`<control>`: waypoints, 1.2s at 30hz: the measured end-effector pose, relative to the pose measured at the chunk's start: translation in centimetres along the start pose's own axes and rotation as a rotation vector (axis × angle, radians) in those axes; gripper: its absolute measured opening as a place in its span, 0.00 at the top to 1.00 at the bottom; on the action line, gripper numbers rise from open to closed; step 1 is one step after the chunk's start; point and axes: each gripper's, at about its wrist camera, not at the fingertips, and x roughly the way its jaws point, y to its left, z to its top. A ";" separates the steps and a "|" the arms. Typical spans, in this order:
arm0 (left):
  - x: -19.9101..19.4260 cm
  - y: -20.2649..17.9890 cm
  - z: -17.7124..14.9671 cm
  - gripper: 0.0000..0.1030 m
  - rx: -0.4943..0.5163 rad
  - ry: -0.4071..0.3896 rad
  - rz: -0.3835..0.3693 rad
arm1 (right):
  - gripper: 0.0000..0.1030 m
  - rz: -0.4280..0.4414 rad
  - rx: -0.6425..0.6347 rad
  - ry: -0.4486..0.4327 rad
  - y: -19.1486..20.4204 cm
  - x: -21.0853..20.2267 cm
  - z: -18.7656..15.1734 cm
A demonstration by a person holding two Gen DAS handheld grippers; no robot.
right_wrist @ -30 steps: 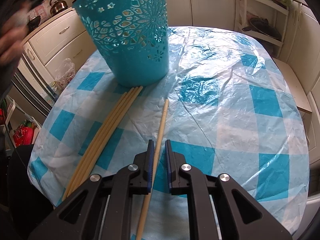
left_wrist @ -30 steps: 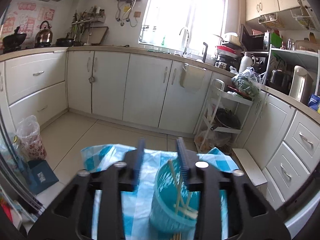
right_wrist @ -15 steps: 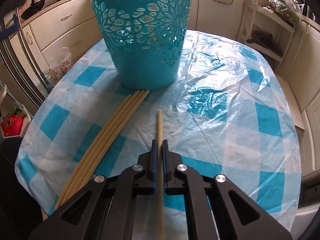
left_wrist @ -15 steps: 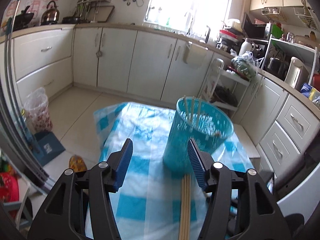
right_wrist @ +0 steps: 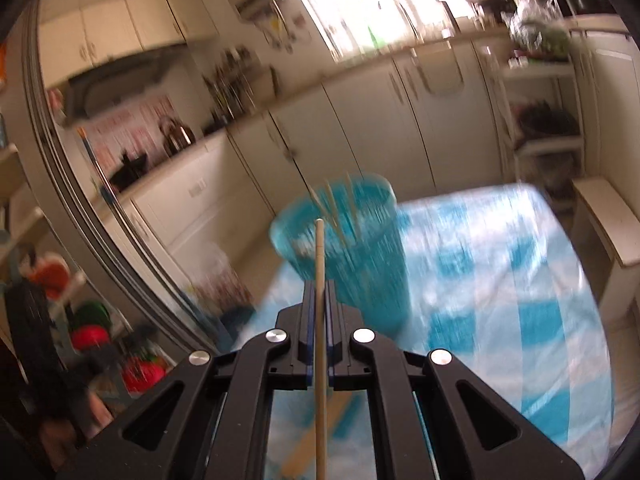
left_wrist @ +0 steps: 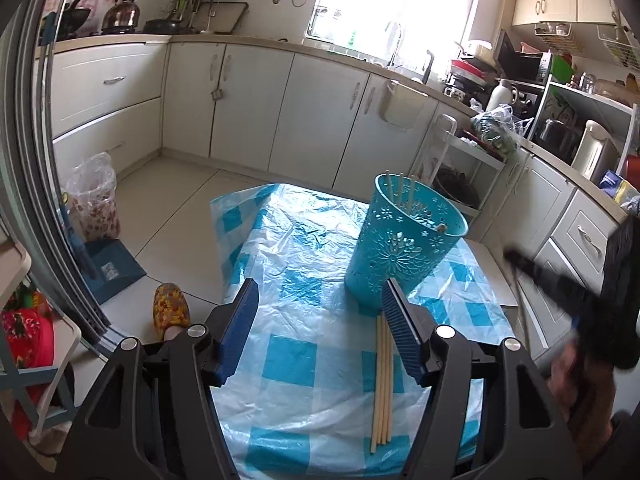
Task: Organize utensils
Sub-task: 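Carry the right tool's chopstick over the teal basket and release it inside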
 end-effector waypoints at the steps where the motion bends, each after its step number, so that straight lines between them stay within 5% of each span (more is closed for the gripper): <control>1: -0.2 -0.2 -0.1 0.40 0.000 0.001 -0.006 | 0.95 0.008 0.002 -0.015 0.1 0.3 0.6; 8: -0.6 -0.6 -0.3 0.38 -0.003 0.008 -0.022 | 0.95 0.018 -0.008 -0.162 1.1 2.8 5.6; 16: 0.3 -0.2 0.0 0.37 -0.023 0.020 -0.021 | 0.95 -0.081 -0.025 -0.281 0.2 7.8 10.0; 24: 2.1 0.5 0.1 0.37 -0.044 0.048 -0.024 | 0.95 -0.157 -0.024 -0.236 -1.6 12.3 10.3; 36: 2.7 0.5 0.3 0.37 -0.058 0.051 -0.034 | 0.94 -0.173 -0.093 -0.133 -1.4 13.5 8.9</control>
